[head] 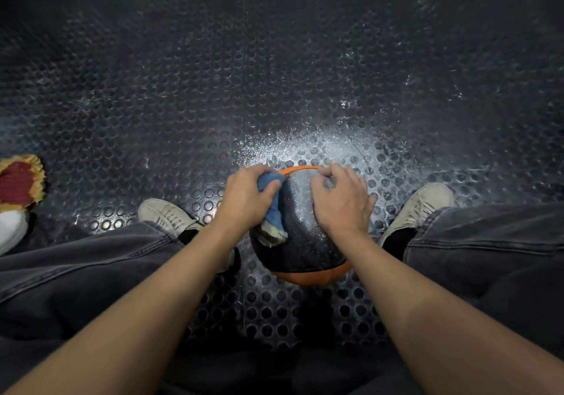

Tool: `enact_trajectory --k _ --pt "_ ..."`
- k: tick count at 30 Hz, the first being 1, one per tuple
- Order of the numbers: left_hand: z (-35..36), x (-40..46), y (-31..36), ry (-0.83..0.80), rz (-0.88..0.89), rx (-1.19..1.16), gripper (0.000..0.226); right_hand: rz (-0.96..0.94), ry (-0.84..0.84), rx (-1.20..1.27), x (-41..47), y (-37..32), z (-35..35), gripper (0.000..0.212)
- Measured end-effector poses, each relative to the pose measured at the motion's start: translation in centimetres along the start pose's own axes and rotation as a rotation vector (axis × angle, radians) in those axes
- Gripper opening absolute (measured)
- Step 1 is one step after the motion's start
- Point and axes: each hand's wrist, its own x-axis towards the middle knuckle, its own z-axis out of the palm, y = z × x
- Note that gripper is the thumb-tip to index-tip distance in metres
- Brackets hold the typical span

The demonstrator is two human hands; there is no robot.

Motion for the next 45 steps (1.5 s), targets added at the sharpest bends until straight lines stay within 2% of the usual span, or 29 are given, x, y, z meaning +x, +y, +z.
enact_trajectory --k 3,5,7,11,15,17,21,23,26,28,30,31,35,36,39,41,43,45 --pt "0.4 -4.0 1.0 0.003 0.202 0.022 0.019 0.057 0.014 0.02 0.7 -0.3 -0.2 0.014" --pt "0.9 -5.9 1.3 -0.066 0.298 0.029 0.024 0.054 0.004 0.028 1.1 -0.3 -0.3 0.015" --pt "0.9 -4.6 1.0 -0.038 0.294 0.054 0.022 0.047 0.002 0.031 1.0 -0.1 -0.2 0.015" --pt "1.1 -1.3 1.3 0.11 0.14 0.076 0.017 0.114 0.05 0.009 0.6 -0.6 0.6 0.017" --pt "1.4 -5.3 1.4 0.02 0.328 0.09 0.02 0.168 0.068 0.01 0.7 -0.8 0.7 0.024" --pt "0.8 -5.4 0.9 -0.003 0.359 0.121 0.019 0.117 0.033 -0.013 0.6 -0.7 0.8 0.023" --pt "0.6 -0.6 0.6 0.095 0.096 0.131 0.017 -0.094 0.044 -0.102 -0.1 -0.8 1.1 0.019" --pt "0.5 0.3 0.3 0.084 0.064 0.119 0.018 -0.276 0.052 -0.116 -0.3 -0.6 1.3 0.021" --pt "0.3 -1.9 -0.1 0.032 0.225 0.106 0.019 -0.254 -0.006 -0.075 0.2 -0.7 0.8 0.03" --pt "0.2 -4.7 0.0 -0.023 0.373 0.089 0.021 -0.226 -0.014 -0.061 0.6 -0.9 0.5 0.03" --pt "0.2 -5.7 -0.2 -0.074 0.442 0.127 0.02 -0.231 -0.032 -0.051 0.6 -1.1 0.4 0.029" --pt "0.1 -4.9 -0.3 -0.048 0.425 0.139 0.019 -0.243 -0.038 -0.057 0.5 -1.2 0.5 0.03" --pt "0.0 -0.4 0.0 0.068 0.113 0.138 0.02 -0.217 -0.017 -0.101 -0.2 -1.3 1.1 0.03" --pt "0.2 -0.7 0.2 0.06 0.123 0.141 0.02 -0.196 -0.005 -0.09 -0.1 -1.4 1.1 0.03" --pt "1.3 -5.5 0.9 -0.015 0.343 0.103 0.024 -0.118 0.021 -0.047 1.0 -1.5 0.8 0.03" --pt "1.3 -7.2 0.7 -0.077 0.429 0.135 0.026 -0.111 0.016 -0.031 1.5 -1.2 0.7 0.03" --pt "0.9 -4.8 0.7 -0.031 0.381 0.175 0.022 -0.119 0.006 -0.032 1.4 -1.1 0.8 0.031" --pt "0.4 -1.4 0.9 0.078 0.231 0.184 0.02 -0.109 0.011 -0.058 1.2 -1.3 1.2 0.031"
